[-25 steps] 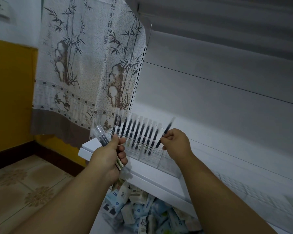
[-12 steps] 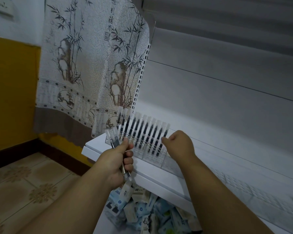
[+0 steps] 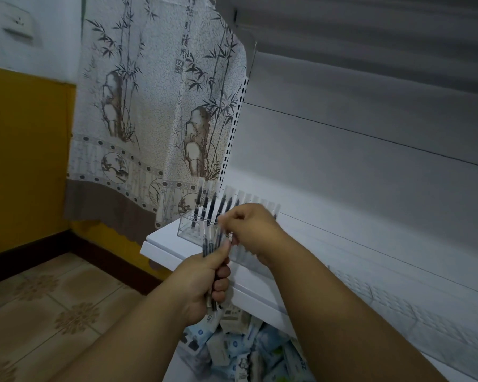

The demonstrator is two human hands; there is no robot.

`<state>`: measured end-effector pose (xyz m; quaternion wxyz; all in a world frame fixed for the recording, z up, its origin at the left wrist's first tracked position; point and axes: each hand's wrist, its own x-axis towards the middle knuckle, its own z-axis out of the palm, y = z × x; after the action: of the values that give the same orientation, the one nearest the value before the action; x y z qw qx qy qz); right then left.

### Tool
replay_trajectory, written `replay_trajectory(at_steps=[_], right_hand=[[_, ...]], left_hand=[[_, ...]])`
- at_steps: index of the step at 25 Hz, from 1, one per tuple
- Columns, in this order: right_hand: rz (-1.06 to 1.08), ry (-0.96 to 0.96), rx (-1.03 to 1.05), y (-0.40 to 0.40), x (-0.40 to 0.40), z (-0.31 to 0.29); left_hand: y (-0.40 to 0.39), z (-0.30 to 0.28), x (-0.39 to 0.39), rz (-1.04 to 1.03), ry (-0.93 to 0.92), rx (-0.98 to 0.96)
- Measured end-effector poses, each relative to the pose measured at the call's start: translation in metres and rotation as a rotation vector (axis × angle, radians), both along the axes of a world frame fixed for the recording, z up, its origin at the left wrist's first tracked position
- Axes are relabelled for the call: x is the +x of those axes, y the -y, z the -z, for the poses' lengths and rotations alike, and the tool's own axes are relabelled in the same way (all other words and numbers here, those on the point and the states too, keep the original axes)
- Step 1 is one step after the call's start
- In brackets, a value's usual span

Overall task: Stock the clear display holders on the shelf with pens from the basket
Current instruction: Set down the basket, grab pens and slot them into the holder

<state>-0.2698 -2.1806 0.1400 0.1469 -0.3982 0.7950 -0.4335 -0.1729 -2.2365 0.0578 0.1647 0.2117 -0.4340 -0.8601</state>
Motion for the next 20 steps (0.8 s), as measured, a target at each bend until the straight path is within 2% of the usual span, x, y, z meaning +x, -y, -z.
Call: replay_trajectory(at_steps=[3, 5, 8, 10, 16, 20], right_hand=[[0.235, 0.13, -0.329, -0.017, -0.028, -0.016], [0.407, -0.028, -0.476, -0.034, -0.056, -0.024], [0.517, -0.387, -0.432, -0.049, -0.081, -0.021], [0.49, -0.476, -0.393, -0.05, -0.084, -0.015], [0.403, -0.487, -0.343, -0.041, -0.09, 0.006], [0.387, -0.453, -0.153, -0.041, -0.092, 0.023]], left_hand=[[0.002, -0.003, 0.004, -0.017, 0.013, -0.02], [0.003, -0.004, 0.001, -0.031, 0.013, -0.006], [0.001, -0.005, -0.007, -0.03, 0.014, 0.033], [-0.002, -0.004, -0.011, -0.022, 0.015, 0.049], [0.003, 0.001, -0.012, -0.038, 0.026, 0.071], [0.0, 0.001, -0.013, -0.032, 0.031, 0.073]])
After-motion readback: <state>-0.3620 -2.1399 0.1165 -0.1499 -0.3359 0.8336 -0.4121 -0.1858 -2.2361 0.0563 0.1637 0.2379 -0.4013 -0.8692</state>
